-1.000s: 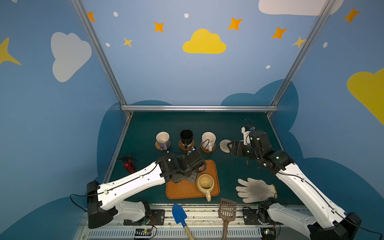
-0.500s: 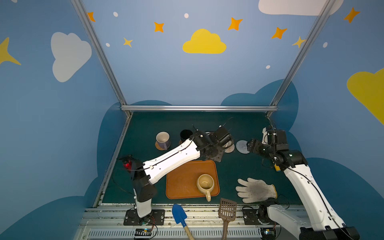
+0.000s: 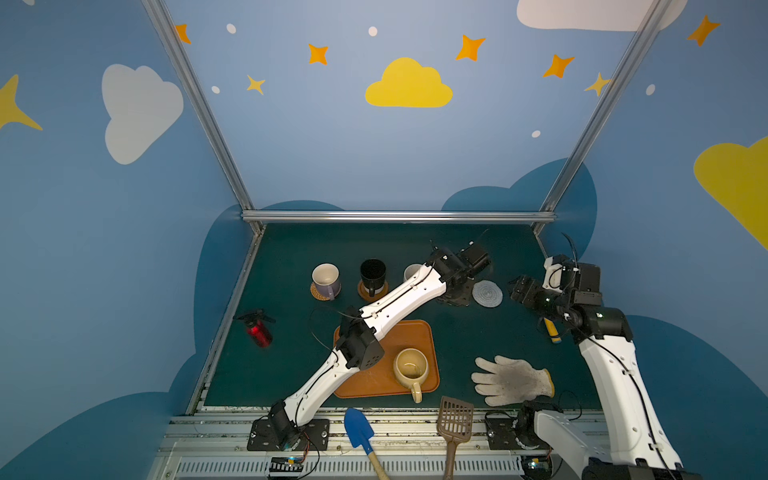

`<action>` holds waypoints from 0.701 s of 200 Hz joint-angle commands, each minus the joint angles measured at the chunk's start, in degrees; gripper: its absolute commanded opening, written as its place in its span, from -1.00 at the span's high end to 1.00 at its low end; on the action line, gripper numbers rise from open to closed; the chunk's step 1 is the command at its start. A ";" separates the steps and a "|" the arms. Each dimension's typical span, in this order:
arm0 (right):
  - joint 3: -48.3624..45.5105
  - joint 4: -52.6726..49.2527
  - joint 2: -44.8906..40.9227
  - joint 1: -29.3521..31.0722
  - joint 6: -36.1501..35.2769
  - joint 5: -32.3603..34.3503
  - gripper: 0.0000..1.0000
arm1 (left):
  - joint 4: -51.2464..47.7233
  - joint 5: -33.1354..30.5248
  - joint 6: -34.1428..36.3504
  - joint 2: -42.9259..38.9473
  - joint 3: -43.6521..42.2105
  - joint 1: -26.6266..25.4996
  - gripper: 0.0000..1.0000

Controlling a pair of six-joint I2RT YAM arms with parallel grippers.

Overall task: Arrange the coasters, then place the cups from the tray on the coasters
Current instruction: 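Carry the light blue mug across to the woven coaster with the left gripper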

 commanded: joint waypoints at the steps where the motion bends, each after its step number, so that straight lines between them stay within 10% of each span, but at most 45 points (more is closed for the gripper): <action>1: -1.37 0.66 -2.13 -0.33 1.00 -2.39 -0.74 | 8.17 -2.53 -0.09 -6.01 -5.55 -0.56 0.94; 140: -6.66 0.12 -6.03 -0.53 0.17 -2.55 -0.72 | 15.44 -1.40 -6.93 3.33 -1.17 1.02 0.94</action>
